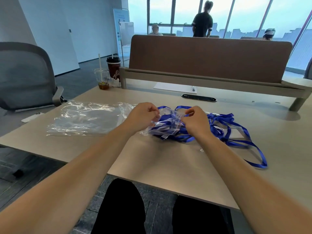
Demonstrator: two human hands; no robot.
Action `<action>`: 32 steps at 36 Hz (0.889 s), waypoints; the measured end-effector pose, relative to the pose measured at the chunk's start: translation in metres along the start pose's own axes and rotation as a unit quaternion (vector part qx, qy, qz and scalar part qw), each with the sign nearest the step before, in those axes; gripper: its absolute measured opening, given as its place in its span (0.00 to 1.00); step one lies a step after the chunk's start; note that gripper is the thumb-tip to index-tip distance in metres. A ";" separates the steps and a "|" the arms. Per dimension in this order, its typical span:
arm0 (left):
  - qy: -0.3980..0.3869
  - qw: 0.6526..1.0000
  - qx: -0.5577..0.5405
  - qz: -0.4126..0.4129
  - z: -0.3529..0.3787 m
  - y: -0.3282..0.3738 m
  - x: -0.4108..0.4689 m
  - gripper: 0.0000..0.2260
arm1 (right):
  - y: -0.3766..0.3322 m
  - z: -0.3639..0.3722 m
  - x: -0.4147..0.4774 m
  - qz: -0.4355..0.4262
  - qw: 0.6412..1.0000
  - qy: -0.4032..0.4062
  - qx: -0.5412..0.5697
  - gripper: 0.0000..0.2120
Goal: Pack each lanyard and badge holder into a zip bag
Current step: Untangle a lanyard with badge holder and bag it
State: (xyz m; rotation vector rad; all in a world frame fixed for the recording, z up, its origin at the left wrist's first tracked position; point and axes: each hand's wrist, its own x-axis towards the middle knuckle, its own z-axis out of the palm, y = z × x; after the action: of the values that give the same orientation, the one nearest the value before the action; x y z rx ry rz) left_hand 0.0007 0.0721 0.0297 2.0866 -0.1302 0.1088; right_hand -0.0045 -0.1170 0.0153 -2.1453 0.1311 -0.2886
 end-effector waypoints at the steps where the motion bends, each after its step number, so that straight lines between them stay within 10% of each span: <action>1: 0.000 1.000 0.000 -0.001 0.000 0.001 -0.001 0.06 | 0.001 -0.001 0.001 0.009 1.000 -0.004 0.005 0.09; 27: -0.076 0.930 0.354 -0.059 -0.016 -0.006 -0.047 0.07 | -0.005 -0.003 -0.004 0.022 0.995 -0.061 0.077 0.14; 32: -0.038 0.935 0.350 -0.035 -0.032 0.000 -0.047 0.20 | -0.014 -0.006 0.002 0.033 0.993 -0.035 0.107 0.12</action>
State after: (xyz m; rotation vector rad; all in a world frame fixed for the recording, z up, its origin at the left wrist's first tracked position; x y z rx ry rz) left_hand -0.0468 0.1026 0.0394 2.8079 -0.0668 0.0295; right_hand -0.0045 -0.1150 0.0303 -1.9322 0.1257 -0.1796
